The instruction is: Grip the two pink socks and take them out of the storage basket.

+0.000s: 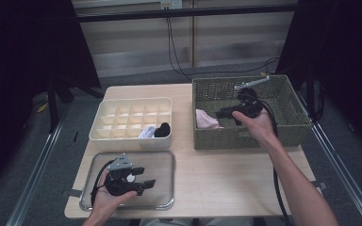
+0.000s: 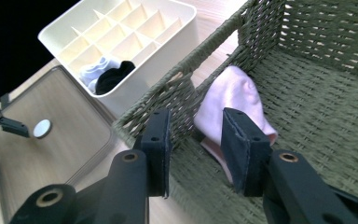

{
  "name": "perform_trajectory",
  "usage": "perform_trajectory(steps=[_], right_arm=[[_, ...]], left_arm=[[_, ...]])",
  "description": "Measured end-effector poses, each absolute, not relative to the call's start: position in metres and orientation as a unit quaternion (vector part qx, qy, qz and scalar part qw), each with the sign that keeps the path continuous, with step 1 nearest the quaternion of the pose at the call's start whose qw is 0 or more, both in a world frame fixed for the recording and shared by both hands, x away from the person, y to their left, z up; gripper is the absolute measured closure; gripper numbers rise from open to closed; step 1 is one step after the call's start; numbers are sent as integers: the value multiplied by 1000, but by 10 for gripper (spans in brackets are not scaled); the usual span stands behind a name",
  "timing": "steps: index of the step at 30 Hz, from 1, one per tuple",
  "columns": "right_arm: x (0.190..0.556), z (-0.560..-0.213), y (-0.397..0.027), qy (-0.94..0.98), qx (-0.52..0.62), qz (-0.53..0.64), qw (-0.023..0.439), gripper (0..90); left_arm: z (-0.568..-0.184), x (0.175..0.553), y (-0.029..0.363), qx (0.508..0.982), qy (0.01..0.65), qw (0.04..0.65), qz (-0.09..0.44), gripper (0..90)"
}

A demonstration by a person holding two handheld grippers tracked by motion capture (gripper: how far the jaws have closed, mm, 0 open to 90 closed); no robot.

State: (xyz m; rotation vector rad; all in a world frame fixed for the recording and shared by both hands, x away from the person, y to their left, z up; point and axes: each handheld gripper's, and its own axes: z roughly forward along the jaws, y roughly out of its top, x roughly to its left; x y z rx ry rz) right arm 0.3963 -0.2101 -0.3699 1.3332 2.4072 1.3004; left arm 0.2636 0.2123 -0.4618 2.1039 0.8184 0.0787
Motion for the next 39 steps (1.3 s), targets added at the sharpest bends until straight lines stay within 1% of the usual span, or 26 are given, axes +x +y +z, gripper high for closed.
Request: perform_trajectory(steps=[5,10,13,15,20,28,31,39], right_arm=[[406,-369,-207,795,437,419,42,619],[419,-372,-202,796,449,403,41,589],[426,-373,-198,797,453,397,45,548],[430,-375,-194,800,456,388,48,540],[440,-377,-189,808,455,371,51,575],[454,-387,-186,810,464,357,37,642],[459,-393,-185,810,470,348,33,656],[473,-397,-175,818,468,334,26,659]], left_arm=[[-462,264,213,840,329,431,38,315],[-462,264,214,839,331,430,37,319],[-462,265,215,839,332,430,38,319],[-462,265,215,838,332,431,37,319],[-461,264,216,835,334,435,45,324],[-461,265,218,833,338,436,45,325],[-461,266,218,835,336,434,47,324],[-462,266,218,835,336,433,47,321]])
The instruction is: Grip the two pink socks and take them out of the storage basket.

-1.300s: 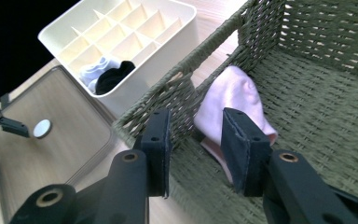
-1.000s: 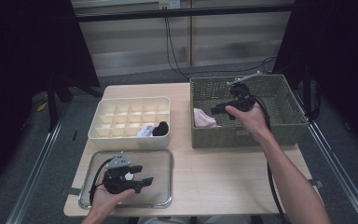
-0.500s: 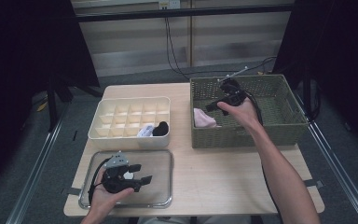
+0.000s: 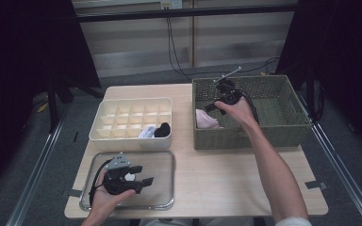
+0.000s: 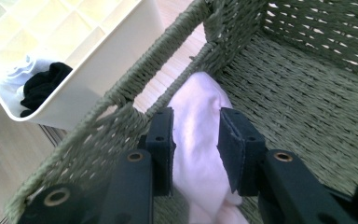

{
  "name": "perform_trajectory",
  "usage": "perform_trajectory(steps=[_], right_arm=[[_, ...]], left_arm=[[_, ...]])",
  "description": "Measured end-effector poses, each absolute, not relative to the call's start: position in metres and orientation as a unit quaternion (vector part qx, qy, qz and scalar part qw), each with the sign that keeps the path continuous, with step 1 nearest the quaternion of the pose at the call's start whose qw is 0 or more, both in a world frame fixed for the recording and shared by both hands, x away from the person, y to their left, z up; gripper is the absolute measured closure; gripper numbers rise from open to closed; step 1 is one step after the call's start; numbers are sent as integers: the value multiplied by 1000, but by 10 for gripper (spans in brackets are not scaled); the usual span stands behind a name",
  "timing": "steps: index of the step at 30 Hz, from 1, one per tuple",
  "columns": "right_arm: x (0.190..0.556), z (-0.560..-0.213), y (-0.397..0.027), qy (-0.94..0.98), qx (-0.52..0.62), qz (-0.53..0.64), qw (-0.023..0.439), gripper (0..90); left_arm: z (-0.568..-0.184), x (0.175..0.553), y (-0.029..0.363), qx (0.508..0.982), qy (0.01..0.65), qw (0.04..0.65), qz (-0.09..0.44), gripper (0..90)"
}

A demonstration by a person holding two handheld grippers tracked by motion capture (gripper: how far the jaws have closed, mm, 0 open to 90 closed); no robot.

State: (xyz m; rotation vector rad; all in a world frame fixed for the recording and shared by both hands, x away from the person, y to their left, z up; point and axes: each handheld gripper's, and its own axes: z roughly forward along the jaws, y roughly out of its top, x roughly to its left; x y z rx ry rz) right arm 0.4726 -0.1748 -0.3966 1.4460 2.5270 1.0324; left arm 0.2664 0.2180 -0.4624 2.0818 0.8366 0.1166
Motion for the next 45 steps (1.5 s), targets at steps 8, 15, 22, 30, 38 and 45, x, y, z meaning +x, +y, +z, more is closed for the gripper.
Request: perform_trajectory(steps=[8,15,22,30,38,45], right_arm=[[484,-409,-162,822,471,320,9,662],[490,-422,-148,835,468,290,6,695],[493,-426,-147,838,470,277,4,857],[491,-418,-153,825,475,305,8,893],[486,-399,-172,810,477,341,22,893],[480,-385,-188,793,483,370,32,893]], left_arm=[[-464,269,216,838,338,426,52,316],[-463,269,217,836,339,429,52,315],[-462,270,216,835,339,431,51,314],[-463,270,216,835,341,429,52,314],[-463,270,215,837,339,427,51,314],[-464,270,214,838,338,426,50,314]])
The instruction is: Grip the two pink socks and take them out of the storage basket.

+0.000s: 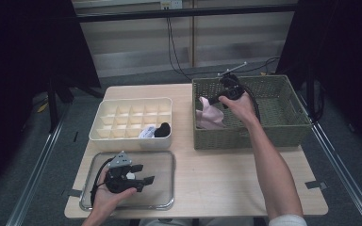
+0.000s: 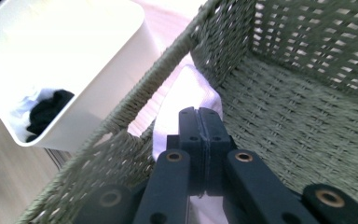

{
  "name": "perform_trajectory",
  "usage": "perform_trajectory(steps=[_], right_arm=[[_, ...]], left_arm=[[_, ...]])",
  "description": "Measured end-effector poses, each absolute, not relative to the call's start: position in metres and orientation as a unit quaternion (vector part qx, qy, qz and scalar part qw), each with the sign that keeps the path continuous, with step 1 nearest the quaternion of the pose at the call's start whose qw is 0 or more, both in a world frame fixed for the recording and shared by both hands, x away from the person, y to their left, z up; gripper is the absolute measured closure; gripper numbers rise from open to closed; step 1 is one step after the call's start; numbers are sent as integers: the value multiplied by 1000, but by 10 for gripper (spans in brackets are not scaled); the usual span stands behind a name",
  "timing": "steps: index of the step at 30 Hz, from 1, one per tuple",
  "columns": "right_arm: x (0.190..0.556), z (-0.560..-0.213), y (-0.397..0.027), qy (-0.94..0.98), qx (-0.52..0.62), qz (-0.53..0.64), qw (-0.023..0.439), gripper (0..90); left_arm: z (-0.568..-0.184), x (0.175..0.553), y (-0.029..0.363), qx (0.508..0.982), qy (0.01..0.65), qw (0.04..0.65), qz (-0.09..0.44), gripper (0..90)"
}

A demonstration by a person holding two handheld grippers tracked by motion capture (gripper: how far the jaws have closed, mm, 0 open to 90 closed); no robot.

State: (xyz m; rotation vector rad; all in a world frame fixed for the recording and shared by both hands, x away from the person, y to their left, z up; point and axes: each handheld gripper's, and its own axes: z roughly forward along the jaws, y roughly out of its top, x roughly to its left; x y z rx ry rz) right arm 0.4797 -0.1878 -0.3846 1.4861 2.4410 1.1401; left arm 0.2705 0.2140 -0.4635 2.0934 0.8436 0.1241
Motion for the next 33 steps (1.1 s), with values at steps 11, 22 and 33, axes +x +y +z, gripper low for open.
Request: perform_trajectory(steps=[11,22,33], right_arm=[[473,-369,-199,783,476,399,35,896],[465,-362,-206,770,475,426,24,897],[458,-348,-219,761,479,436,37,896]], left_arm=[[-465,272,214,836,339,430,45,312],[-465,275,211,835,339,430,53,311],[-465,276,211,835,338,430,60,310]])
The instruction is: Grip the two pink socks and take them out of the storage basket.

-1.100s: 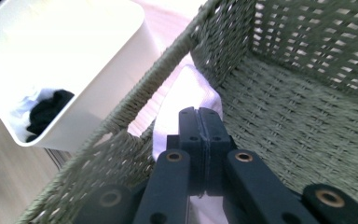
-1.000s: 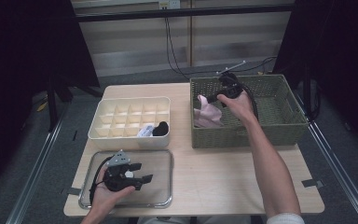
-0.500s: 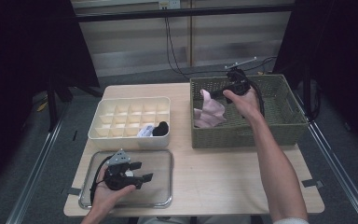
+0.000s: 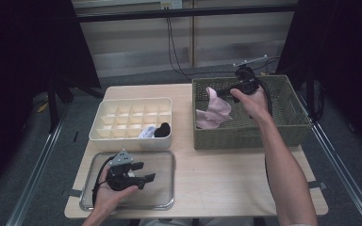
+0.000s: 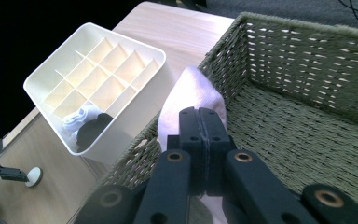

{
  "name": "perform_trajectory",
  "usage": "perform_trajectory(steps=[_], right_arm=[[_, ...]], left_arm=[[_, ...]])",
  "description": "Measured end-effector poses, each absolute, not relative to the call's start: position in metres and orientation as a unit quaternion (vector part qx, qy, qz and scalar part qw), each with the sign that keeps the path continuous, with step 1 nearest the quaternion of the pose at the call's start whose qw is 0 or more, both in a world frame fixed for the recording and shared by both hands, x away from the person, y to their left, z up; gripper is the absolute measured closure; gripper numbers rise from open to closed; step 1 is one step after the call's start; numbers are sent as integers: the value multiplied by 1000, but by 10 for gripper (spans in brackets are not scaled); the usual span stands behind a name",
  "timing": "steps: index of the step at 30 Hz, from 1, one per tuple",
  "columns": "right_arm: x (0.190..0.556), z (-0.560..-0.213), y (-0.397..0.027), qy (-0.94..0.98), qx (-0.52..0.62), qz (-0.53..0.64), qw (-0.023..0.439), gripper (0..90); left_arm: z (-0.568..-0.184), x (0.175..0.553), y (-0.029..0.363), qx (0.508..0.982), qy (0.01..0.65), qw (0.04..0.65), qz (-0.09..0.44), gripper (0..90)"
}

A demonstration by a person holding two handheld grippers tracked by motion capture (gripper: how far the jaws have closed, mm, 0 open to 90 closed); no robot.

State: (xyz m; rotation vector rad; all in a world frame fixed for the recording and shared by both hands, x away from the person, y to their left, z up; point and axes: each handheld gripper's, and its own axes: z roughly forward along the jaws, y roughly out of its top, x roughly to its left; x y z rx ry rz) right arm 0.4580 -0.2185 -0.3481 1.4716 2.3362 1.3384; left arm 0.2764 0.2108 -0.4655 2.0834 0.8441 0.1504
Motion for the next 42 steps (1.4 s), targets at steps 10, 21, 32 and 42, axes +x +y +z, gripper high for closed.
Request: perform_trajectory(steps=[10,21,32,42], right_arm=[[451,-337,-220,753,476,452,41,896],[445,-324,-230,748,474,461,49,896],[439,-312,-232,737,473,481,50,896],[432,-295,-232,731,461,500,56,896]], left_arm=[[-464,277,214,829,336,444,59,286],[-464,275,212,834,330,438,60,289],[-464,276,211,832,333,440,57,289],[-465,277,211,832,333,440,58,289]])
